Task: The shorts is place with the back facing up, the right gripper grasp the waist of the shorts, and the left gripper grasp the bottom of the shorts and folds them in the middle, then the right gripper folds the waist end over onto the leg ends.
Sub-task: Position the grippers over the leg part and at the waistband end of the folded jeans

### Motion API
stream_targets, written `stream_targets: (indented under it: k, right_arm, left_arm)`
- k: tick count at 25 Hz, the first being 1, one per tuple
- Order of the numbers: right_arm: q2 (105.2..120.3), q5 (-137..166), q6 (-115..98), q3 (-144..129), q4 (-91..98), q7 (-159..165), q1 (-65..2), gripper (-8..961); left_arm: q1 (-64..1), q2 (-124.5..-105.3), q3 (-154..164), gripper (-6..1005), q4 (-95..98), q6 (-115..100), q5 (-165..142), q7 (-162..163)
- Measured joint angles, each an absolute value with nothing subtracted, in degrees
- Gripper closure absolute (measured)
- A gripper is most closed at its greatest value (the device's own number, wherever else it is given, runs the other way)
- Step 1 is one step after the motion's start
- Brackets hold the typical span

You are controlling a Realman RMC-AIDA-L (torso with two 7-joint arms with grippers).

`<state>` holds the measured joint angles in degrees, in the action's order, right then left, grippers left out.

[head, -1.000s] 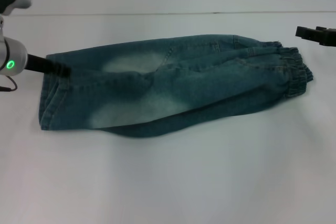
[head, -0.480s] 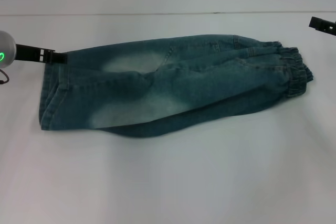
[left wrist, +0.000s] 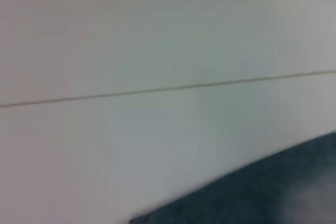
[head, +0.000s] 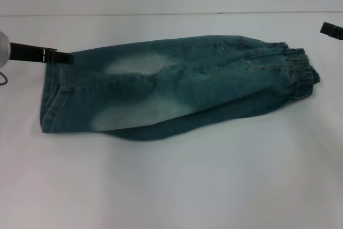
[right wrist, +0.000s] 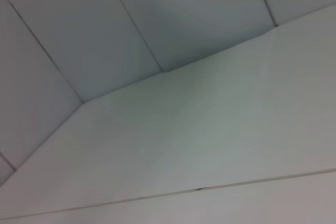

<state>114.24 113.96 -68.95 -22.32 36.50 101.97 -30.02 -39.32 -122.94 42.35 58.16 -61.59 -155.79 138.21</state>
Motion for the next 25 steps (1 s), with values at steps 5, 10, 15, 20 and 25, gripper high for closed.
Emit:
stream_targets:
  k: [5, 10, 15, 20, 25]
  right_arm:
    - [114.08, 113.95, -71.45, -22.34, 36.86, 102.10, -28.98, 28]
    - [113.06, 113.89, -73.86, -22.31, 36.91, 103.62, -27.67, 28]
    - [112.56, 113.82, -75.36, -22.24, 36.94, 104.34, -26.75, 30]
    - [111.78, 113.81, -76.72, -22.23, 36.76, 105.06, -25.41, 32]
    - [111.05, 113.64, -79.04, -22.07, 36.47, 105.13, -23.84, 34]
  left_arm:
    - [-37.39, -121.04, 42.39, 175, 59.65, -69.63, -148.24, 135.54]
    - [-37.01, -119.14, 42.38, 175, 59.22, -78.40, -143.97, 133.09]
    - [-37.57, -118.30, 42.41, 175, 58.04, -85.25, -141.63, 130.78]
    - [-38.42, -118.75, 42.87, 175, 57.79, -89.30, -140.43, 129.26]
    - [-39.39, -119.43, 42.96, 174, 56.79, -91.08, -139.70, 128.32]
